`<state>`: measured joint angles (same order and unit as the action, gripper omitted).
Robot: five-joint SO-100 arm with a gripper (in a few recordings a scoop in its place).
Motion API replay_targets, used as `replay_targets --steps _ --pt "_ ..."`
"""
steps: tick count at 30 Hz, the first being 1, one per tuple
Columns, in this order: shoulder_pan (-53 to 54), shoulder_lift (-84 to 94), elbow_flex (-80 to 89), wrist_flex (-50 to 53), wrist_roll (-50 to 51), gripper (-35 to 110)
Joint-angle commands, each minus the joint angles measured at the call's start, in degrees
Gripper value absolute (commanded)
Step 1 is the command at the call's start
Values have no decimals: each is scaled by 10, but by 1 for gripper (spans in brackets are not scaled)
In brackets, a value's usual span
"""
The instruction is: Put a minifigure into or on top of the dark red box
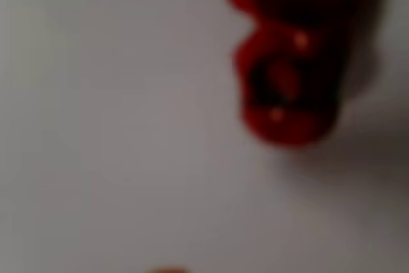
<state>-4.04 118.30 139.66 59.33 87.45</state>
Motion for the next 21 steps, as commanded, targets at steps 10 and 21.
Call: replay_targets --steps 10,21 --pt "5 -62 -38 -35 12 22" --pt "-2 -128 -76 -55 18 22"
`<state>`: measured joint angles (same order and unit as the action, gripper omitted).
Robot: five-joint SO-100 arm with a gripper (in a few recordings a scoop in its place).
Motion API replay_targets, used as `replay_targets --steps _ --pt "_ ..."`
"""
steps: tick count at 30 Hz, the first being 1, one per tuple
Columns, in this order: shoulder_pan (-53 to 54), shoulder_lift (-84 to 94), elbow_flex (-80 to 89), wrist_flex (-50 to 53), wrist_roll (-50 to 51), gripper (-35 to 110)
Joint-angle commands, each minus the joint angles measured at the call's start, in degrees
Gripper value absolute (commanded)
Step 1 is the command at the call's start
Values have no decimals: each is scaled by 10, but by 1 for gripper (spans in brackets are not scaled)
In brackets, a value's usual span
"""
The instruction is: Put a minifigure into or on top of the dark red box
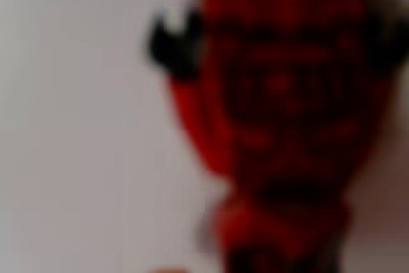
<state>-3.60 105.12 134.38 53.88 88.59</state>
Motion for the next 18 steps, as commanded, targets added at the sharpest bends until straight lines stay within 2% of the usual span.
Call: replay_targets --steps 1,18 --pt "-5 -2 -25 -2 7 22" --pt "-8 -62 -57 -22 9 18"
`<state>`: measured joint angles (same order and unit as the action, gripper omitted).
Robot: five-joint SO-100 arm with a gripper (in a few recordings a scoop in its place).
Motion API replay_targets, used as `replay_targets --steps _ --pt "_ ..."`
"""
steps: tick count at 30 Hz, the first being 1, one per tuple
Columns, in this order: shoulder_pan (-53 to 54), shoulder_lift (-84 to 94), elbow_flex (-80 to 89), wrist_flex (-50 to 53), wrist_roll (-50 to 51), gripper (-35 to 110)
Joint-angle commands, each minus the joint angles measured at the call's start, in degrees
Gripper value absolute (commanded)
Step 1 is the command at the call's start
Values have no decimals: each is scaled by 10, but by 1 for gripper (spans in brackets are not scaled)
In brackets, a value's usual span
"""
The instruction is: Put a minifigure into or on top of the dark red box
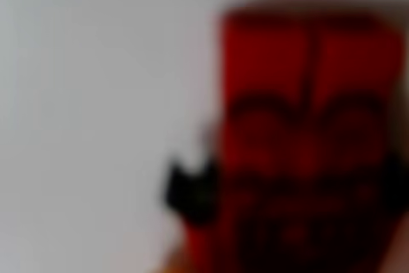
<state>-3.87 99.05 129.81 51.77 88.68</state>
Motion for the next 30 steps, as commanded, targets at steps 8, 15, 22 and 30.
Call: replay_targets --steps 8,15,22,30 --pt "-4 -10 -12 -4 8 12" --pt "-4 -16 -12 -6 10 3" --pt "-5 -15 -25 11 3 0" --pt "65 118 -79 143 -168 0"
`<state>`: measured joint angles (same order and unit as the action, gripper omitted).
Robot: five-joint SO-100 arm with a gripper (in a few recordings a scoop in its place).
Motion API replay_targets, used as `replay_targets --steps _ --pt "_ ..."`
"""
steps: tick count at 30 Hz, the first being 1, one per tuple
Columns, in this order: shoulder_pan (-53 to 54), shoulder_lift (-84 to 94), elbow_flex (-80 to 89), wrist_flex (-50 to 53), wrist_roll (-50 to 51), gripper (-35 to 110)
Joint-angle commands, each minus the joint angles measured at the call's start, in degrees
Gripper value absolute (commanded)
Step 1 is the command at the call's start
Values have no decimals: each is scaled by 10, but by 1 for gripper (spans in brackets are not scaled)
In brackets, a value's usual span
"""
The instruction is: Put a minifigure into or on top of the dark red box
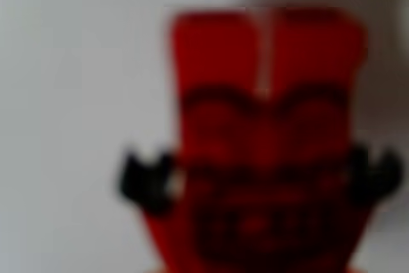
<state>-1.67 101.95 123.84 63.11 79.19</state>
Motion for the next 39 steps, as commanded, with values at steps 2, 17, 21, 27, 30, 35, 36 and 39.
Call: replay_targets --steps 2,17,21,27,30,35,36,39 --pt "87 151 -25 69 -130 0" --pt "414 237 -75 52 -425 0" --pt "432 126 -110 -4 -441 0" --pt "437 -69 -202 -55 -467 1" --pt "433 -129 -233 -67 -484 3" --pt "419 -134 -234 -66 -511 14" --pt "414 -126 -229 -63 -515 15" --pt "399 -73 -195 -58 -523 15"
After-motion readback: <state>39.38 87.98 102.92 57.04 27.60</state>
